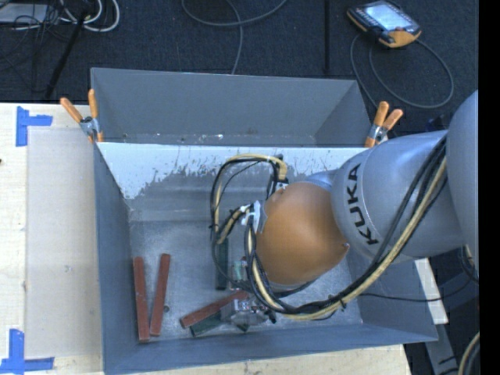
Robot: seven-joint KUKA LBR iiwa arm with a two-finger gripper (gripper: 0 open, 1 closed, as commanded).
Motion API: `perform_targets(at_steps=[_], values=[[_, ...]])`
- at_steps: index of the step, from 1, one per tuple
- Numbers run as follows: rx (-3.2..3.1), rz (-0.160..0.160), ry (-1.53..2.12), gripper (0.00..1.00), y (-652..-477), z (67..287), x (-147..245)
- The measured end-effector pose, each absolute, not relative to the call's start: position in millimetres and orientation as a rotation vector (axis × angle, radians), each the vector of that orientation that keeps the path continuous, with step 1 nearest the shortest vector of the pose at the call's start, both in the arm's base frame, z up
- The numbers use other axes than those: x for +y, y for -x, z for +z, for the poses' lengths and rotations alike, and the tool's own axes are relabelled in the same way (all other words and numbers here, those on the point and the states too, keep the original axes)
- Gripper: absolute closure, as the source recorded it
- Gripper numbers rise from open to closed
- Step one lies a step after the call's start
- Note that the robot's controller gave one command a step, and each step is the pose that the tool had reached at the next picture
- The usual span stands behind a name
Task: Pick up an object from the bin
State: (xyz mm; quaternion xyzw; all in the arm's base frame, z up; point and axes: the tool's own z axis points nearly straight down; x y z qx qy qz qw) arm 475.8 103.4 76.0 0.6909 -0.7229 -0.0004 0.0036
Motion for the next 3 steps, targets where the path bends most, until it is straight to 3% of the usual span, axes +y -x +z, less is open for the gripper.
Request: perform_targets(at_steps=[1, 2, 3], values=[[-2.271, -0.004, -2.167, 0.00, -475.7, 73, 104], [-2.272, -0.005, -2.167, 0.00, -475.6, 73, 104], [-2.153, -0.007, -2.288, 0.00, -519.8, 78, 69]])
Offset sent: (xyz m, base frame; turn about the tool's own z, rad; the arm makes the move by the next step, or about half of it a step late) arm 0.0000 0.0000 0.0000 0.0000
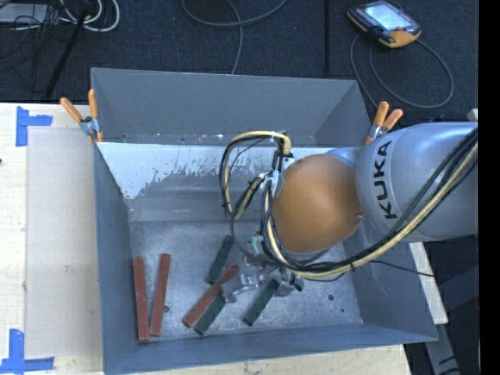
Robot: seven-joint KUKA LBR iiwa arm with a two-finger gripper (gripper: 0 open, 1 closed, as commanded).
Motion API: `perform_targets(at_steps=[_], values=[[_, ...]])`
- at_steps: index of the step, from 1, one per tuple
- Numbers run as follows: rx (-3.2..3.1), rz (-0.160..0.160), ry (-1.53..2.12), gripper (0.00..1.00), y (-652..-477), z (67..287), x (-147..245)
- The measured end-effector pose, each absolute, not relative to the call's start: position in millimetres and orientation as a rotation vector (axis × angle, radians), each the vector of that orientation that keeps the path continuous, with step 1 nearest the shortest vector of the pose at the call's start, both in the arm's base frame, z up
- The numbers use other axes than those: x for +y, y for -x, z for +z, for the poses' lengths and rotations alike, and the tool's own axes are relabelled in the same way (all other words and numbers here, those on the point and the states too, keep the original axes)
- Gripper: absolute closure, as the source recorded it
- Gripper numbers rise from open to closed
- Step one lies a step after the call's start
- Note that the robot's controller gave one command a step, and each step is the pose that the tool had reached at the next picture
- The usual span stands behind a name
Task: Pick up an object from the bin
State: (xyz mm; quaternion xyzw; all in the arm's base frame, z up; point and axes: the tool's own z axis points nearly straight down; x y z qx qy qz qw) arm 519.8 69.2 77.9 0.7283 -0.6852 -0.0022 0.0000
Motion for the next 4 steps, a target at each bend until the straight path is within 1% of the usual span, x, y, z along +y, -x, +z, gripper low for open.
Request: perform_targets(at_steps=[1, 2, 3, 4], values=[[-2.116, 0.003, -2.327, 0.00, -523.3, 75, 55], [-1.285, -0.005, -2.870, 1.00, -505.7, 70, 39], [-1.287, -0.005, -2.869, 1.00, -505.7, 70, 39], [-1.253, -0.007, -2.881, 1.00, -502.4, 201, 34]])
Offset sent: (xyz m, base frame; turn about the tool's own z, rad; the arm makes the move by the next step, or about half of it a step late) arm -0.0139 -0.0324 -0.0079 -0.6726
